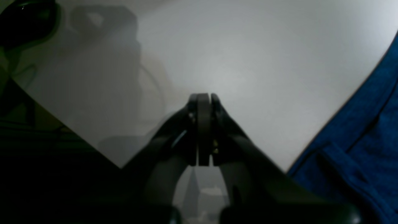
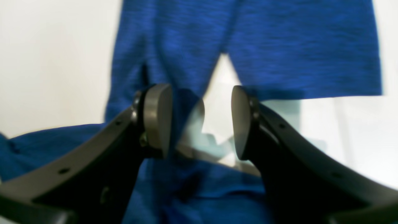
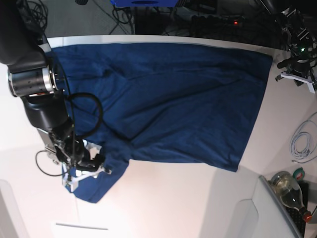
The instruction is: Layout the t-shirt on the table in an organized manner, then fold the t-shirt properly
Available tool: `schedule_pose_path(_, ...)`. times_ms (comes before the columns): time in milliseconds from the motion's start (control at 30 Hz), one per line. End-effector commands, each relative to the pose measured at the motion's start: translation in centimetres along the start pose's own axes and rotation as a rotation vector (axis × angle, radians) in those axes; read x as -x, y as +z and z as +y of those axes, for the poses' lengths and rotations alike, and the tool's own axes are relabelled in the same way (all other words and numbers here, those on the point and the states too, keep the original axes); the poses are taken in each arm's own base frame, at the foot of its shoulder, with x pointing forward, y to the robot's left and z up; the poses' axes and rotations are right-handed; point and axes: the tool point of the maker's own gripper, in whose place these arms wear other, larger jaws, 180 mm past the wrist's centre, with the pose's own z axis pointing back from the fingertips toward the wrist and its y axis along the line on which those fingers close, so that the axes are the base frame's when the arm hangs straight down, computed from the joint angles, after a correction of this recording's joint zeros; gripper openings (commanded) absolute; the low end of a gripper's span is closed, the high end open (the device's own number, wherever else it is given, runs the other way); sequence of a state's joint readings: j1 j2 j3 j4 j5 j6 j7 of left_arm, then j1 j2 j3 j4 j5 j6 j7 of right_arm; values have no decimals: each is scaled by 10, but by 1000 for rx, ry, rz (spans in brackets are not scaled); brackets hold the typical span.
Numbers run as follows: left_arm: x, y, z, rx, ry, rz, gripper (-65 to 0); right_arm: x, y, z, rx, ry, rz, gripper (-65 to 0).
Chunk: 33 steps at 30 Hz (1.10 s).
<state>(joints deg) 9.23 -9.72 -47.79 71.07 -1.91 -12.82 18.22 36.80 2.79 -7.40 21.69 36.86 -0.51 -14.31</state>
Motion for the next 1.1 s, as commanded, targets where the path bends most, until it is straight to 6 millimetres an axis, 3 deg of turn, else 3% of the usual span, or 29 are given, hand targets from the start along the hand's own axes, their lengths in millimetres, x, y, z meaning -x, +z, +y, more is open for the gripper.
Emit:
schedule_pose_path(0, -18, 0, 7, -13, -7, -53, -650, -24, 3, 26, -61, 13, -57, -357)
schedule_pose_path(367, -17, 1, 9, -18, -4, -51, -650, -19, 1, 33, -74, 14, -49, -375)
schedule_pose_path(533, -17, 0, 7, -15, -6, -50, -650, -22, 2, 35, -78, 17, -56, -636)
schedule_pose_path(667, -17, 0, 9, -17, -5, -51, -650, -26, 3, 38, -83, 19, -60, -650)
schedule_pose_path(733, -17, 1, 9, -18, -4, -51, -650, -35, 7, 46, -106, 28, -89, -650)
schedule_pose_path(800, -17, 1, 10, -20, -3, -51, -650, -32, 12, 54, -136, 37, -95, -650)
schedule_pose_path(867, -17, 1, 10, -20, -3, -51, -650, -36, 25, 72, -189, 61, -106, -650)
schedule_pose_path(1000, -17, 1, 10, -20, -3, -53, -650, -26, 52, 99, -282, 104, -111, -650)
schedule_pose_path(1067, -18, 0, 9, -18, -3, -54, -650, -10, 64, 113, -328, 117, -96, -650)
